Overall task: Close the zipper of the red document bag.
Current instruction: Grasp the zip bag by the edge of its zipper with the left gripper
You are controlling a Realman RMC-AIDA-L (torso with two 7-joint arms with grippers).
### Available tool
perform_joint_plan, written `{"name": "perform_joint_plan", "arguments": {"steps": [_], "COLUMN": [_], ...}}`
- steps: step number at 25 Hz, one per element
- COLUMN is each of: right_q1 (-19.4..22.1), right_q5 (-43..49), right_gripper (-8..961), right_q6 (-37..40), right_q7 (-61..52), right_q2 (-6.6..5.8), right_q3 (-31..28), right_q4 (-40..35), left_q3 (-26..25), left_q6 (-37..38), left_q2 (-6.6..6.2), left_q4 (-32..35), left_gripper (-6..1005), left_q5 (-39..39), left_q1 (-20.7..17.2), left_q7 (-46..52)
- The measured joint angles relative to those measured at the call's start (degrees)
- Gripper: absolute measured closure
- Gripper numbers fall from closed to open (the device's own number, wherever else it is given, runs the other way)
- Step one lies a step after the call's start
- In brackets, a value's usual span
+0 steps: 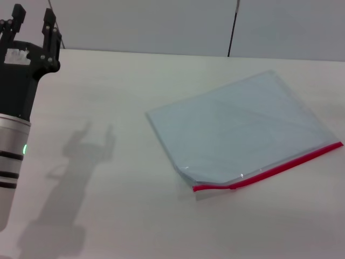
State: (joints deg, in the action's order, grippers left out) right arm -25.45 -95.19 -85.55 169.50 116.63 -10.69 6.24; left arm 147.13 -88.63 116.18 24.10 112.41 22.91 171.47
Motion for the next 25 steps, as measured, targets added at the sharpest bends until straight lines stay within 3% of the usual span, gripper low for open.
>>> {"name": "perform_joint_plan", "arguments": {"steps": [17, 23, 25], "right_q1": [-0.9, -1.6, -1.8], "right_q5": [0.2, 0.7, 0.8], "right_gripper": [222, 219, 218], "right_q6": [2.2, 2.9, 2.8], "right_q7": [-0.9, -1.5, -1.6], "right_q2": [-0.10, -0.25, -0.28], "right_q3": [0.0, 1.3, 2.4], "right_q4": [0.0, 0.0, 0.0], "left_q3": [-0.3, 0.7, 2.6], "left_q6": [2.7, 8.1, 11.0], "left_q2": [-0.37, -2.60, -4.79], "left_q4": [1.4, 6.8, 10.0], "left_gripper": [499, 501, 498], "left_q5": [-0.9, -1.6, -1.6], "left_q1": [0.0, 0.1, 0.1], "left_q7": [0.0, 0.0, 0.0]}}
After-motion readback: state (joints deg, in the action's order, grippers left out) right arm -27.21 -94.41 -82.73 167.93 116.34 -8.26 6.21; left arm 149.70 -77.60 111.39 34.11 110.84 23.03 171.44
